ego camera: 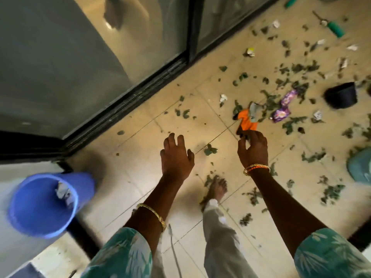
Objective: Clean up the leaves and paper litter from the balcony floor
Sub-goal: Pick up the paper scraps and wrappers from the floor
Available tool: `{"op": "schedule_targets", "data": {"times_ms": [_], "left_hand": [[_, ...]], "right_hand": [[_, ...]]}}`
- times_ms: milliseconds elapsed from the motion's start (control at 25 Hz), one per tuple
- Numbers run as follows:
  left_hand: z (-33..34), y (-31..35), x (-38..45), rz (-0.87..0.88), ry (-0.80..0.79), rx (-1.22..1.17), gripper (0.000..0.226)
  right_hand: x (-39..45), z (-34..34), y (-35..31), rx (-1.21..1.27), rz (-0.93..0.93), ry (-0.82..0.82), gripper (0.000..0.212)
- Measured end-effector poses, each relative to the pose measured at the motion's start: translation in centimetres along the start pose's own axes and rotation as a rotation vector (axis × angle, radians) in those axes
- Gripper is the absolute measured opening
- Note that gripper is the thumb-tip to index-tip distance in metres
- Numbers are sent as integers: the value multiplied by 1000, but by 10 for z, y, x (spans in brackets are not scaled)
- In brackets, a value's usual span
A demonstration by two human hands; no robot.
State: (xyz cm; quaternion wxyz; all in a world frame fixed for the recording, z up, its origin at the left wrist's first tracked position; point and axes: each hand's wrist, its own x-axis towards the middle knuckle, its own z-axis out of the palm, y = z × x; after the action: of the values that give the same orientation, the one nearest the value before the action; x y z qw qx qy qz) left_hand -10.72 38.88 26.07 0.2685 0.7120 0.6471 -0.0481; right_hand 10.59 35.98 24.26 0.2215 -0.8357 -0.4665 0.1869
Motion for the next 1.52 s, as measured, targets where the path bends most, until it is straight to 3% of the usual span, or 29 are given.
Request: {"op": "schedule_targets", "data": {"times_ms": [160, 320, 520, 800, 960, 1120, 1200, 1320, 1440, 1520], "left_hand": [[30, 77, 37, 45, -72, 37, 54], [64, 110, 94, 106, -75, 82, 50], [137, 108, 218, 163, 22, 169, 47], [264, 82, 398, 283, 166, 37, 37], [293, 75, 447, 311, 341, -109, 30], [305, 86, 463, 355, 368, -217, 24], [299, 93, 468, 396, 329, -289, 21], [290, 108, 471, 296, 152, -519, 22], [282, 147, 454, 45, -228, -924, 37], [283, 174, 439, -92, -535, -1054, 43]], "right_hand": [[50, -36, 67, -81, 26, -104, 57], [113, -23, 102, -96, 51, -179, 54], [201, 74, 147, -117, -49, -210, 47], [310, 275, 200, -20, -172, -249, 52], [322, 325, 207, -12, -263, -109, 38], [339, 325, 214, 71, -246, -44, 21], [349, 308, 213, 256, -142, -36, 15], [352, 278, 216, 574, 52, -5, 9], [340, 251, 222, 815, 184, -10, 18], [330, 239, 230, 843, 255, 33, 30]]}}
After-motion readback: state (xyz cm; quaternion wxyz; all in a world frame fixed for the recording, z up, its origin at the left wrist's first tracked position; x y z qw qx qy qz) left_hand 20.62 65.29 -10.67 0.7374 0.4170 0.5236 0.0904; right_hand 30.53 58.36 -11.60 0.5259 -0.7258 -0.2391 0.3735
